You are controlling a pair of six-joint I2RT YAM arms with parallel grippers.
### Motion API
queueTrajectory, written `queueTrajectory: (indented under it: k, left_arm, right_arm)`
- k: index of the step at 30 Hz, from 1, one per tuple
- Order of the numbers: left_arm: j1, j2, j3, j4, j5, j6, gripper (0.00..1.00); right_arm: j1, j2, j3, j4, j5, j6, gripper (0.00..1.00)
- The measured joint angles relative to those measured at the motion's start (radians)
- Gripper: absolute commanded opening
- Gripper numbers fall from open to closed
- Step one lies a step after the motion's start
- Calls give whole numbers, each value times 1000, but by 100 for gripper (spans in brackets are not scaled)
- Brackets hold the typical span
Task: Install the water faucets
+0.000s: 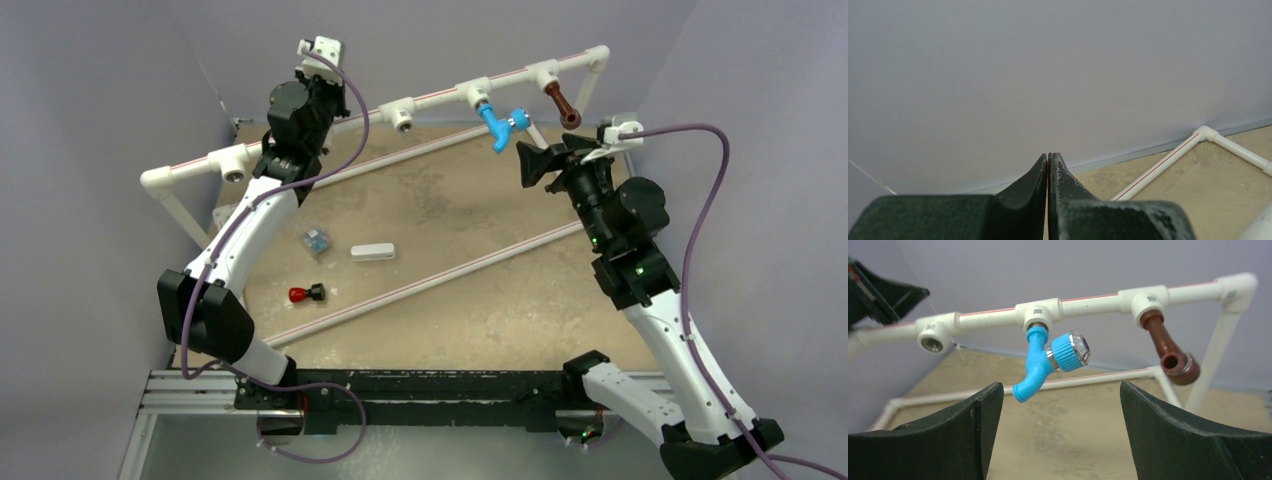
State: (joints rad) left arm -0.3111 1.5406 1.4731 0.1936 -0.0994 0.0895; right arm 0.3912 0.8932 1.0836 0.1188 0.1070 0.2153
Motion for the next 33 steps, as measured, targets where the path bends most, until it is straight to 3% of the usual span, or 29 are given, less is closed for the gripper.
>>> queueTrajectory:
  k: [8,15,21,33]
  left_arm:
    - [0,0,0,0,0,0,0]
    - [0,0,0,0,0,0,0]
    - [0,0,0,0,0,0,0]
    - [0,0,0,0,0,0,0]
  right_arm:
    - [29,-9,40,-97,-49,-525,83]
    - [95,42,23,-140,-39,-884,82]
    - [146,14,-85,-49,29,-1170,83]
    - [212,37,-270,318,148,-1701,83]
